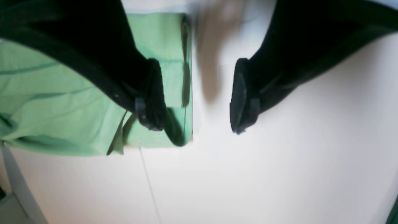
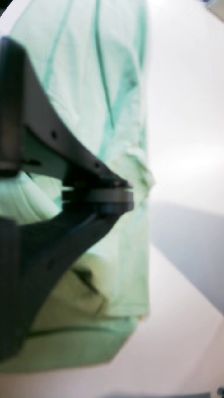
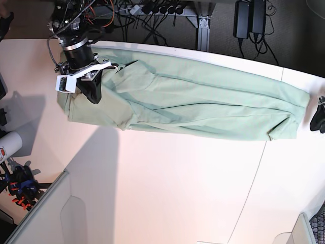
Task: Fold the T-shirt properly
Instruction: 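Hold the strip end with the right gripper while the left gripper tugs its end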
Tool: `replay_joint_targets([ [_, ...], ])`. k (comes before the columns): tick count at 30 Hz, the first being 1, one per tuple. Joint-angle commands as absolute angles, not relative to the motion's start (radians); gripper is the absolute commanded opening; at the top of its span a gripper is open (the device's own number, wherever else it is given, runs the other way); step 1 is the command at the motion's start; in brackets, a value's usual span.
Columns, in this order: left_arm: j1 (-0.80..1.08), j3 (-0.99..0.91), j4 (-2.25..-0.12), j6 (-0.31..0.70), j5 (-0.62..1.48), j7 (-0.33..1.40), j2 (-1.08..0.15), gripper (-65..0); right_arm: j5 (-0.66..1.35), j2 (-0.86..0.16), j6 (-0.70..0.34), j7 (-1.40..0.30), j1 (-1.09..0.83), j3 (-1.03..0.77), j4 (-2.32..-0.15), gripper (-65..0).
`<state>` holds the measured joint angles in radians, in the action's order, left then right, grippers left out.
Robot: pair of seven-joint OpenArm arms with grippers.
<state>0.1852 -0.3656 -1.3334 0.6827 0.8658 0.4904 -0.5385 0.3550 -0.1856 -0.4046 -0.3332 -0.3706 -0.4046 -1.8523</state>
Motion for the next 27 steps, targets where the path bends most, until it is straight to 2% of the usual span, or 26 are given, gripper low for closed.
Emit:
replay_joint_targets([
  [1,0.174,-0.373,-1.346,0.692,0.888,0.472,-0.551,-29.1,0.350,-0.197,-0.408,-0.303,-0.359,-0.394,-1.845,-65.0],
  [8,0.175,-0.372,-1.346,0.698,0.940,0.538,-0.532,-29.1,0.344,-0.197,-0.408,-0.303,-0.308,-0.357,-1.692,-65.0],
  [17,0.164,-0.265,-1.341,0.698,0.867,0.534,-0.531,-28.4,0.345,-0.197,-0.408,-0.303,-0.308,-0.357,-1.686,-65.0],
  [27,0.147,-0.239,-1.340,0.698,0.874,0.544,-0.529,-28.4,0.345,-0.197,-0.408,-0.304,-0.308,-0.357,-1.686,-65.0],
])
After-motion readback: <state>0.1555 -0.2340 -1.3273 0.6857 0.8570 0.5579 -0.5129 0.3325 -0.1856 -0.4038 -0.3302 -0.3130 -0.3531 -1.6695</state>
